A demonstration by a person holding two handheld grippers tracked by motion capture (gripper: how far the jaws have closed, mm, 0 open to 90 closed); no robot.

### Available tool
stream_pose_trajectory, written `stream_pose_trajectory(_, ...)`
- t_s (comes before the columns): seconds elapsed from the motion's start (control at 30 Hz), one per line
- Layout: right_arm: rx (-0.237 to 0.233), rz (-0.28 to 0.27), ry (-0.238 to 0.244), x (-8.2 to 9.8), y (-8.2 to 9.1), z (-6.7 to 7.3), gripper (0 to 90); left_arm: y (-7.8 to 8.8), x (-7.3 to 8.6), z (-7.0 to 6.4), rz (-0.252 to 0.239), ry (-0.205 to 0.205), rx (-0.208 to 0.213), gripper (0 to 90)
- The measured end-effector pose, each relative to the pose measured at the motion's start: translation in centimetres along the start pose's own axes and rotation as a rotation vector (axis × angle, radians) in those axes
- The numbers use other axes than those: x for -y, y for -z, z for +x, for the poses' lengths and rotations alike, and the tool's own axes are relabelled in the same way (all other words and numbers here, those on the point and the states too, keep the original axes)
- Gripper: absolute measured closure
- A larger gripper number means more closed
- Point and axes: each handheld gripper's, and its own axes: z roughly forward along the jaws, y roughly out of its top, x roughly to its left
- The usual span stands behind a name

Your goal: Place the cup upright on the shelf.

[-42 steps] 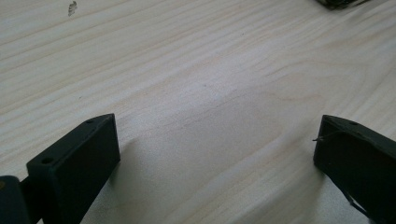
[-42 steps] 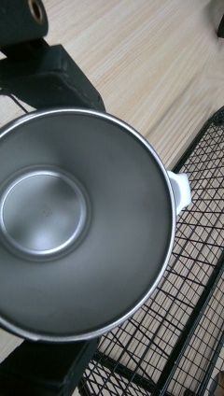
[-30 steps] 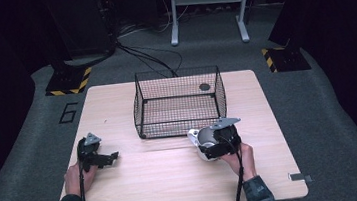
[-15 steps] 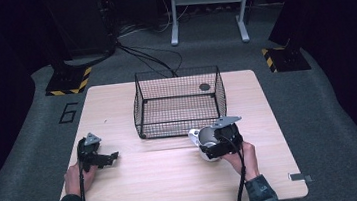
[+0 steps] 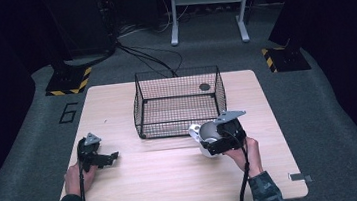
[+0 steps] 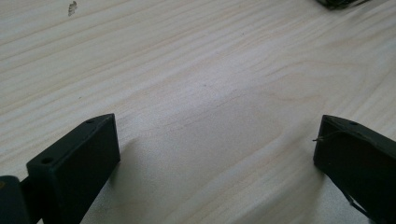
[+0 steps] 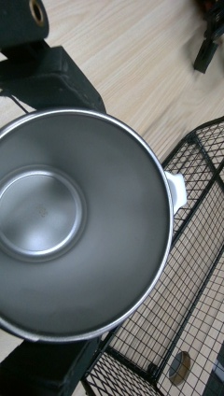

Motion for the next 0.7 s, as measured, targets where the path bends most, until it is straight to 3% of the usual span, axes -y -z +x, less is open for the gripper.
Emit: stream_pose_trajectory(0.7, -0.019, -0.015, 0.009, -2.4, 1.4, -0.4, 5.6, 0.0, 0.0, 0.0, -0.007, -0.002, -0.005, 0.4)
